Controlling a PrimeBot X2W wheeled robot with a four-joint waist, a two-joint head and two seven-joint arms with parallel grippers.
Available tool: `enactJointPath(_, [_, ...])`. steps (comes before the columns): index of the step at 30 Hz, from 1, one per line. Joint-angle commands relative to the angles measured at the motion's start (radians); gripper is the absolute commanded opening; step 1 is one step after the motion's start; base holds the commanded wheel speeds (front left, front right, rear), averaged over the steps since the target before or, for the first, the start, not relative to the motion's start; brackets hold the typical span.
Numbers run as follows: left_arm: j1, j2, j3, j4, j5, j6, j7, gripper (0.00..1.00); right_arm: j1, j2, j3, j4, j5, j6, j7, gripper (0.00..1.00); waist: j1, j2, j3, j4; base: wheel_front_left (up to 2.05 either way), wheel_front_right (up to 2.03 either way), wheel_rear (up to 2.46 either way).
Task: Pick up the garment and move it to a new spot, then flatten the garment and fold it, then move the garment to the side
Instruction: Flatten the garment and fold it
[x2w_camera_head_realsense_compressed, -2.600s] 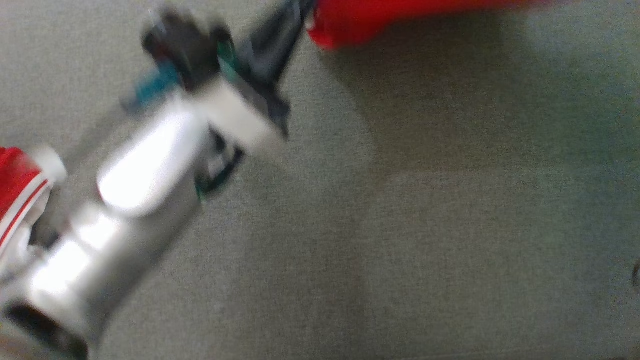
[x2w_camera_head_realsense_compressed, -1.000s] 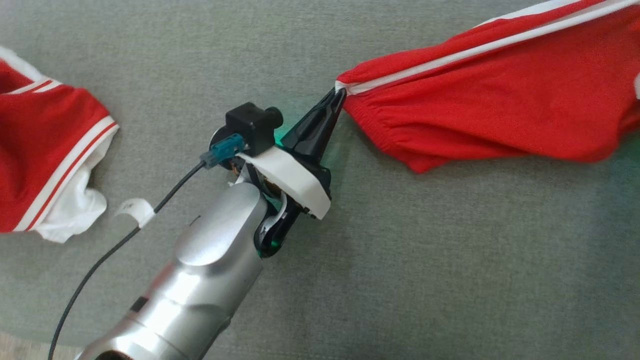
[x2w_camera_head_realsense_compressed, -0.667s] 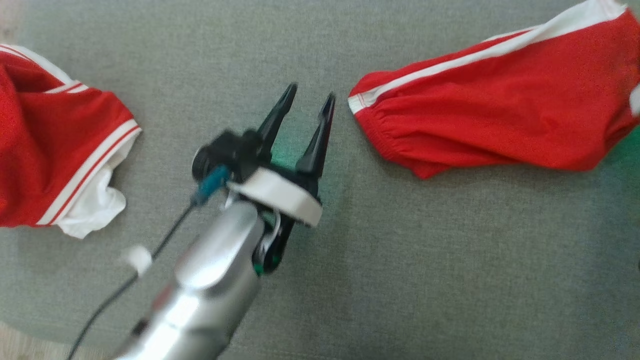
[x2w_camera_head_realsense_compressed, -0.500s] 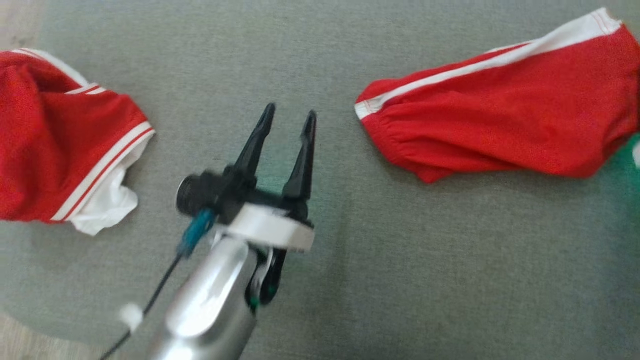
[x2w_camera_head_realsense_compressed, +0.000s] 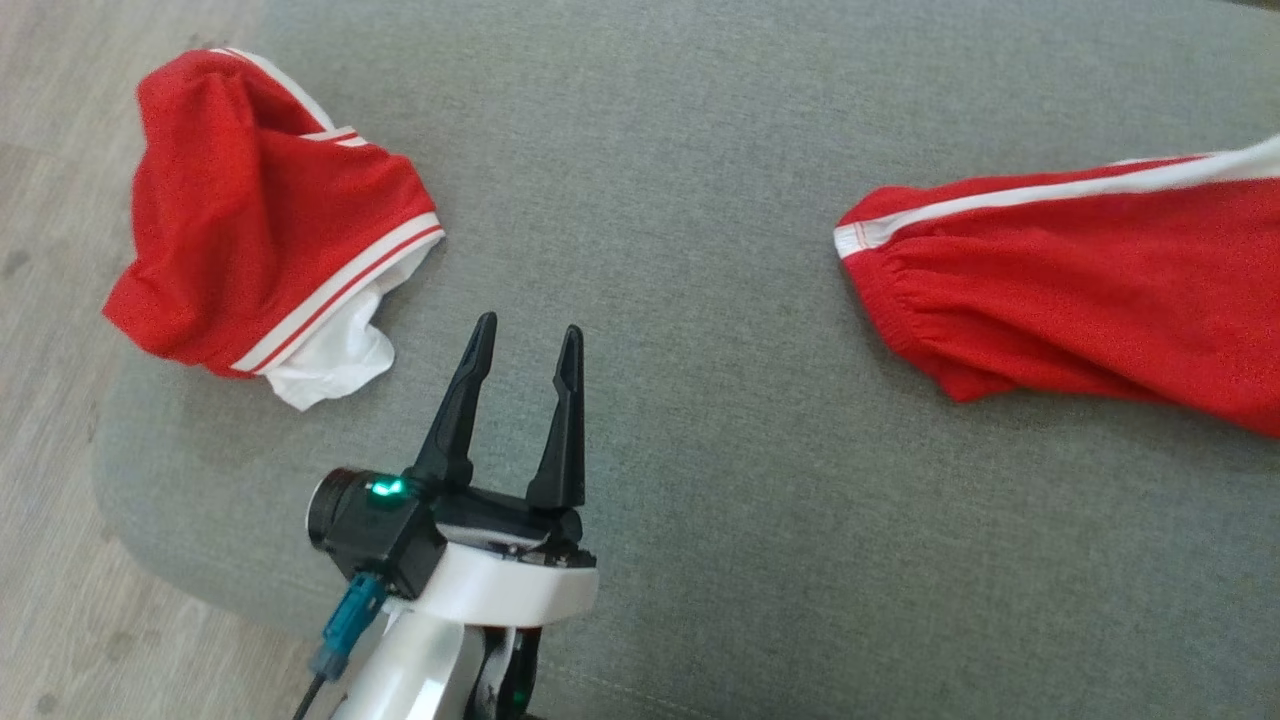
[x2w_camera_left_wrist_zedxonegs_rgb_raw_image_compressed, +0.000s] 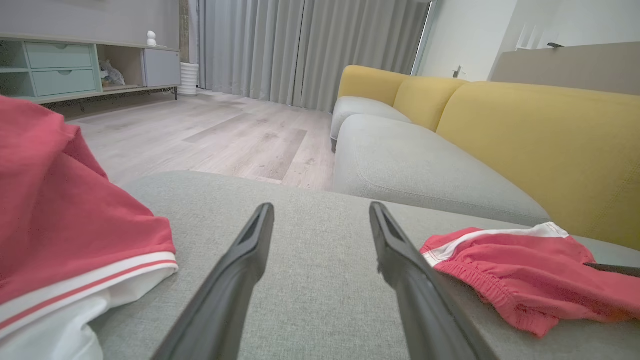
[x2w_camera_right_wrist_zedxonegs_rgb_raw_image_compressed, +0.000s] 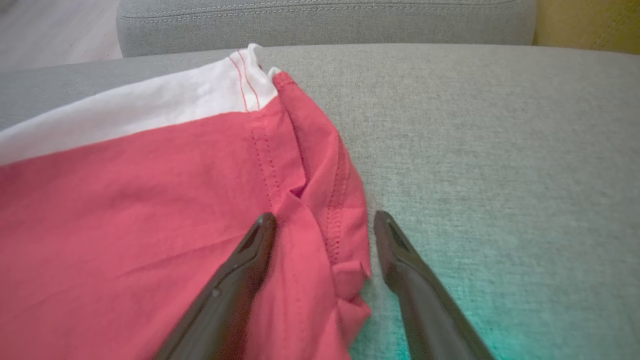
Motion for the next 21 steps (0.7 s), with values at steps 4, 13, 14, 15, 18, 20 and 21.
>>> enactJointPath(4, [0.005,0.003,0.036,-0.056,-0.001,0.014,-0.005,1.0,0.022,0.007,-0.011,0.024,-0.022,-0.008,0.052,0.0,0.0,-0.0001,-0.016,-0.004,0.0,0.0,0.0])
enactJointPath(13, [0.008,0.003,0.071,-0.064,0.026,0.001,-0.005,1.0,-0.012,0.042,-0.067,0.025,-0.034,-0.008,-0.016,0.0,0.0,-0.0001,-0.033,-0.12,0.0,0.0,0.0])
enactJointPath(14, [0.01,0.003,0.076,-0.062,0.031,-0.003,-0.005,1.0,-0.011,0.043,-0.075,0.024,-0.04,-0.008,-0.023,0.0,0.0,-0.0001,-0.039,-0.137,0.0,0.0,0.0])
enactJointPath(15, [0.012,0.003,0.082,-0.059,0.035,-0.007,-0.005,1.0,-0.008,0.043,-0.081,0.023,-0.047,-0.008,-0.028,0.0,0.0,-0.0001,-0.047,-0.156,0.0,0.0,0.0])
enactJointPath(18, [0.016,0.003,0.096,-0.056,0.044,-0.017,-0.005,1.0,0.01,0.029,-0.105,0.019,-0.056,-0.008,-0.044,0.0,0.0,-0.0001,-0.059,-0.198,0.0,0.0,0.0])
enactJointPath(20, [0.016,0.003,0.1,-0.055,0.048,-0.023,-0.005,1.0,0.022,0.018,-0.119,0.013,-0.063,-0.008,-0.059,0.0,0.0,-0.0001,-0.065,-0.221,0.0,0.0,0.0])
enactJointPath(21, [0.016,0.003,0.1,-0.055,0.048,-0.023,-0.005,1.0,0.022,0.018,-0.119,0.013,-0.063,-0.008,-0.059,0.0,0.0,-0.0001,-0.065,-0.221,0.0,0.0,0.0])
